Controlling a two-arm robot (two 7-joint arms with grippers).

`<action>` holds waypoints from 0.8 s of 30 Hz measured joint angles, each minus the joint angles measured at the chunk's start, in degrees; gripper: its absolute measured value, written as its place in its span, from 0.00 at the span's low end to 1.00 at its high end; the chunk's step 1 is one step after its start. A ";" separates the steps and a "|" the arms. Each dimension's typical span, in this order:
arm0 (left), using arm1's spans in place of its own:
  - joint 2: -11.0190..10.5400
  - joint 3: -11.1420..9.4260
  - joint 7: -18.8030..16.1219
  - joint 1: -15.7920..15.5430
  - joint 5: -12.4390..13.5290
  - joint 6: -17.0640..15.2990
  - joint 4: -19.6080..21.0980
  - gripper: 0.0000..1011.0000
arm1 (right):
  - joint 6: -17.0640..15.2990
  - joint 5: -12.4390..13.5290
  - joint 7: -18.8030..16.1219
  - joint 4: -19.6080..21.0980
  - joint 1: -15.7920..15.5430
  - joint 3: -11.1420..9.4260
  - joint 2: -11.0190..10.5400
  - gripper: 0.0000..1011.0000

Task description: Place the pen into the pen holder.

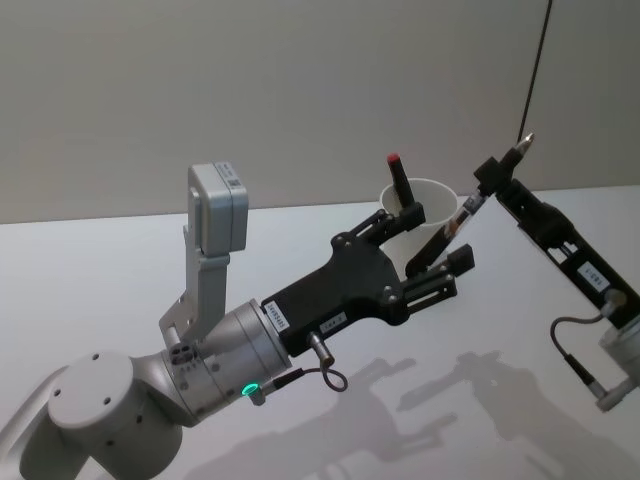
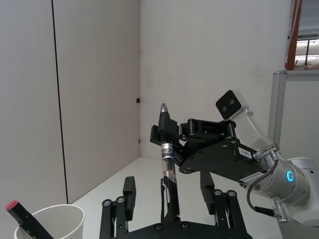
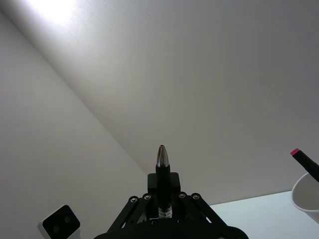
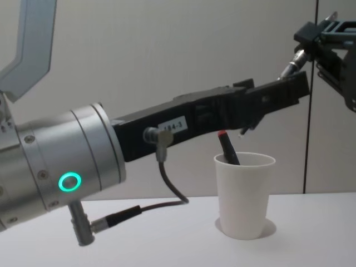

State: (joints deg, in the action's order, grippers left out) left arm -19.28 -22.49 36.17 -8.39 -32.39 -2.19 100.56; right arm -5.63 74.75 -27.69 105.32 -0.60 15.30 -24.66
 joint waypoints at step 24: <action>0.00 0.00 0.01 0.00 0.00 0.00 0.00 0.99 | 4.20 -2.15 -0.70 -0.26 0.94 -1.09 -1.35 0.12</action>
State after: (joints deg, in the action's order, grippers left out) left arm -19.28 -22.49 36.17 -8.39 -32.39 -2.19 100.56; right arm -1.42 72.60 -28.39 105.07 0.34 14.21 -26.01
